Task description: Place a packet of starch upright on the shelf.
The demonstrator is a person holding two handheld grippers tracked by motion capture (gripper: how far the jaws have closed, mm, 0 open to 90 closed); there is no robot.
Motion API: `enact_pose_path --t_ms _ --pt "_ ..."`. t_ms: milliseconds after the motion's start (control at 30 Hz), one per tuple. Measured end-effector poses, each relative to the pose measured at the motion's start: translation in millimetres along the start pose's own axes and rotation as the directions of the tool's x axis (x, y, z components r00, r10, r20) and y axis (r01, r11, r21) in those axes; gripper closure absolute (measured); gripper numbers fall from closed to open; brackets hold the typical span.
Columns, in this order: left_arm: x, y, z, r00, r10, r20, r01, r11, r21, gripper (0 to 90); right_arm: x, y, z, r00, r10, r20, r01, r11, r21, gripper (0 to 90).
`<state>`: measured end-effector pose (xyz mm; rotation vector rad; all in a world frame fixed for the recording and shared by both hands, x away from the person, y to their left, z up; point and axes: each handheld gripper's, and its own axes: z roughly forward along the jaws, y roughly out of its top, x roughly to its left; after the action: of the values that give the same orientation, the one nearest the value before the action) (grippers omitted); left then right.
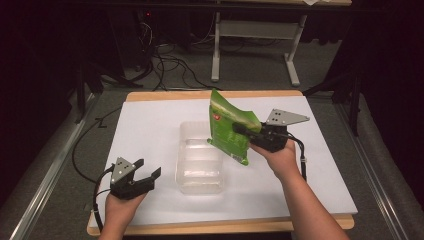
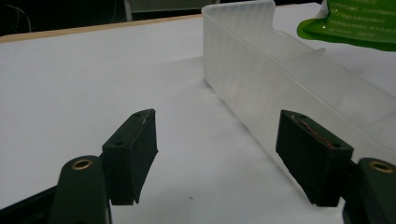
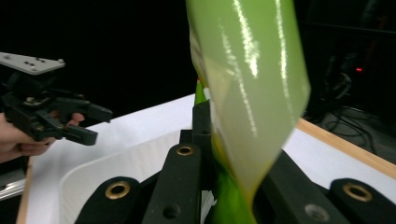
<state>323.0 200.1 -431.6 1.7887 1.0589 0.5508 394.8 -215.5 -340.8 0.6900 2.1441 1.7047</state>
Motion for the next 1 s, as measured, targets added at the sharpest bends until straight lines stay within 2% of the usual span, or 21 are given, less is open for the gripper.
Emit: enact_pose_path --t_ms 233,300,333,400,633,1000 --pt "1.0 -0.6 -1.8 1.0 -0.006 -0.004 0.006 1.0 -0.002 29.7 2.7 6.9 20.1 0.996 -0.033 -0.082 0.034 0.999 0.013 86.1" --pt "0.8 -0.7 -2.1 1.0 -0.005 -0.005 0.005 1.0 -0.001 29.7 3.3 9.4 25.6 0.9931 -0.044 -0.109 0.046 0.999 0.019 86.1" --pt "1.7 -0.7 -2.2 0.9999 0.009 -0.01 -0.009 1.0 0.0 29.7 3.7 10.4 28.6 0.9916 -0.049 -0.12 0.051 0.998 0.019 86.1" --pt "0.6 -1.0 -2.2 1.0 -0.003 -0.007 0.003 1.0 0.0 29.7 4.5 12.2 33.2 0.989 -0.054 -0.138 0.059 0.998 0.028 86.1" --pt "1.4 -2.4 -1.8 0.9999 -0.006 -0.012 0.006 0.9999 0.01 29.7 4.8 14.8 49.5 0.9714 -0.069 -0.227 0.08 0.996 0.041 86.0" --pt "1.8 -3.1 -2.3 0.9998 -0.009 -0.016 0.009 0.9999 0.012 29.7 -1.2 14.5 66.7 0.959 -0.07 -0.275 0.095 0.992 0.08 86.0"
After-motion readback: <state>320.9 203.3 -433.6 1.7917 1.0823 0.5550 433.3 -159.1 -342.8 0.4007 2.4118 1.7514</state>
